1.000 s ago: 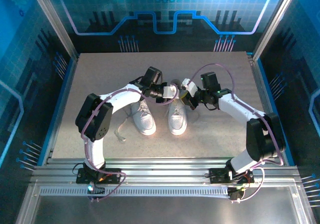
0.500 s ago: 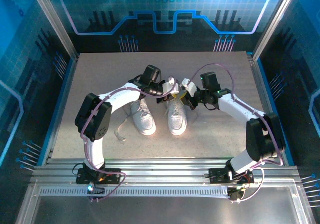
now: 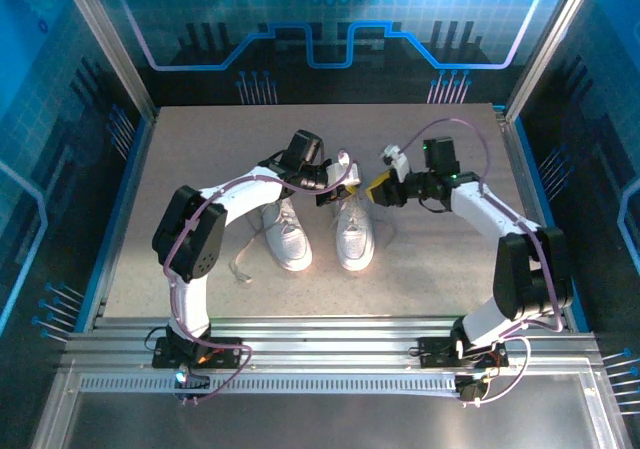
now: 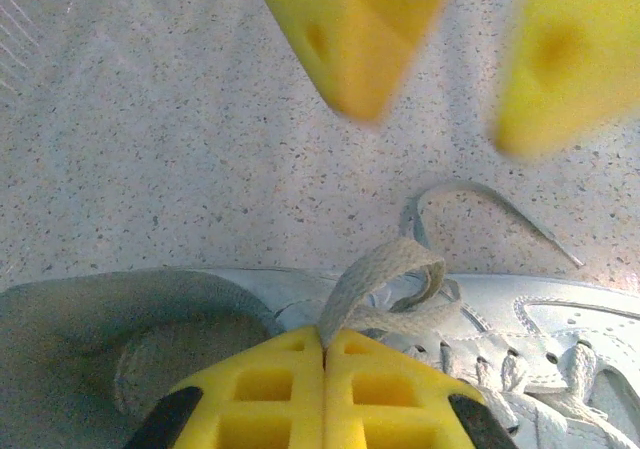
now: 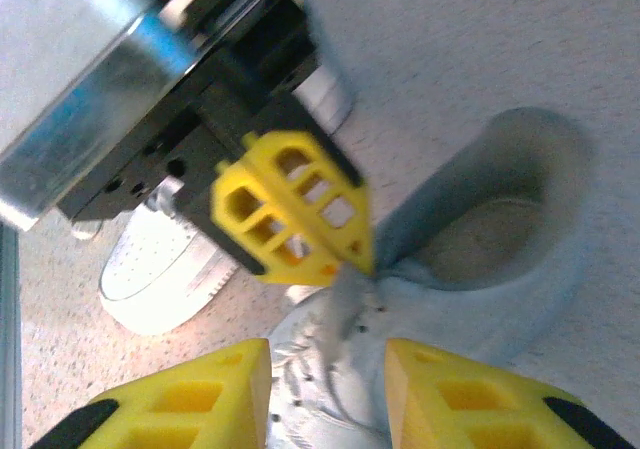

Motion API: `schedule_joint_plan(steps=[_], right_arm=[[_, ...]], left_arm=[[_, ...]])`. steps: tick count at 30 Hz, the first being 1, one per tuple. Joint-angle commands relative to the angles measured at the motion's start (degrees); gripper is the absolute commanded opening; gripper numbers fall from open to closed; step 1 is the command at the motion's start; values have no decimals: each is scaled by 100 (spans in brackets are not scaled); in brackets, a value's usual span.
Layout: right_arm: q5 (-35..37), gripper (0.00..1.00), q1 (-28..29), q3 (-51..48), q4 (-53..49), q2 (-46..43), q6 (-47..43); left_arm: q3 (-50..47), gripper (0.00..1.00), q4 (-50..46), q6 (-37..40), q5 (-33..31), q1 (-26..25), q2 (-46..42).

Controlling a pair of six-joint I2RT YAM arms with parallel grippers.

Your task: Tie the shoes

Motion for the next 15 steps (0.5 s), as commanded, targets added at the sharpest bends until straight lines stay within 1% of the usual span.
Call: schedule_joint_plan(steps=[1,3,6,8,15], right_arm=[[-182,33,-159,248,-59,124,551],[-117,31,-160,485,-331,425,579],[-277,29,-102,999,-853,1048,587],[-414,28,-26,1234,-1017,1358,579],[-755,28,145,1336,-901,1634,461]], left_arm=[[-8,0,254,18,335,39,34],[-20,0,289,36,359,39,34],[-39,0,332,56,403,33,32],[-37,0,329,56,417,34,42],[-28,0,298,82,408,43,47]])
